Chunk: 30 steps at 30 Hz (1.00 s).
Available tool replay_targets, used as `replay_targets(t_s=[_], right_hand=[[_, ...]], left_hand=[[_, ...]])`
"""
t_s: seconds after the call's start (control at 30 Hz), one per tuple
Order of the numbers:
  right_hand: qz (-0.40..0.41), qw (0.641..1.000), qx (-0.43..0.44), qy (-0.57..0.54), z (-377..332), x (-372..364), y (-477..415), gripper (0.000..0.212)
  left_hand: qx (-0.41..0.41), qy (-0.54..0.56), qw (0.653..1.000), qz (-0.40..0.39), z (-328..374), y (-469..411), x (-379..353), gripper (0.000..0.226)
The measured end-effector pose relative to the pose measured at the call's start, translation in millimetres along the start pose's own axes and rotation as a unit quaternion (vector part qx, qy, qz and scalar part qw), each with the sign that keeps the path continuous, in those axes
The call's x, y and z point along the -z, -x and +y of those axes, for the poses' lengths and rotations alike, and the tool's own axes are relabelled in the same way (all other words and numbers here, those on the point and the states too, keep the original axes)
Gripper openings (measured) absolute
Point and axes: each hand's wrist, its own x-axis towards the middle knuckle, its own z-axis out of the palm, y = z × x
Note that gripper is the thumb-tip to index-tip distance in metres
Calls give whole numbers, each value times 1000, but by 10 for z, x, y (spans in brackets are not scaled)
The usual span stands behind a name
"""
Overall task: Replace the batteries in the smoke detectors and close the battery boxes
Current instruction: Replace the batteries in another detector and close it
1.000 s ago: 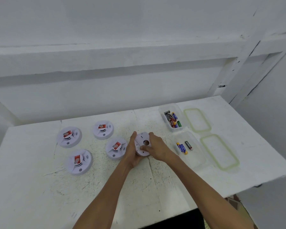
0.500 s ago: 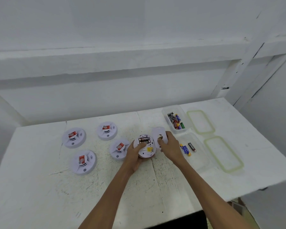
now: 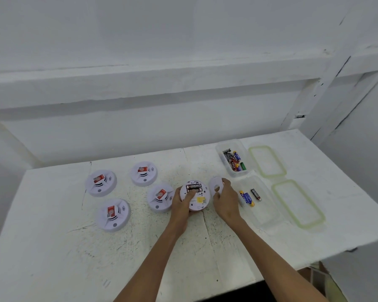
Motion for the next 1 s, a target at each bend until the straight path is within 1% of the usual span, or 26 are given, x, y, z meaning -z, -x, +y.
replay_targets(t_s=[0.1,0.2,0.27,0.33,0.4,0.5,0.57,0.63,0.73,0.8,0.87,1.0], right_hand=[[-11,1000,-3,24,-32,-4,32,62],[-10,995,35,98,-51,-28,85,69],[-17,987,55,148,-46,-47,104,76],[-24,977,68,201,-44,-62,99,73],[-9,969,80,231,-69,-81,95,62],[38,967,103,229,-145,-95,114,40],[64,967,135,207,-186,-107,134,33],[54,976,144,156,-236,-119,140,33],[14,986,123,110,-298,-149,109,41],[-11,990,106,98,-324,-172,81,45],[-26,990,98,95,-341,-185,57,46],[-28,991,89,99,-408,-183,29,40]], left_hand=[[4,3,1000,2,-1,-4,4,28],[8,-4,1000,1,-20,-20,7,33],[4,-15,1000,2,-32,-27,6,33],[-4,-27,1000,-3,-40,-29,6,32],[-11,-35,999,-6,-43,-30,20,35],[-22,-49,998,-13,-48,-27,34,37],[-33,-55,998,-20,-34,-7,37,35],[-50,-69,996,-32,-9,28,45,31],[-82,-105,989,-67,8,67,64,31],[-96,-126,984,-79,24,98,77,31],[-89,-123,985,-86,35,115,99,31],[-78,-104,987,-98,48,135,126,35]])
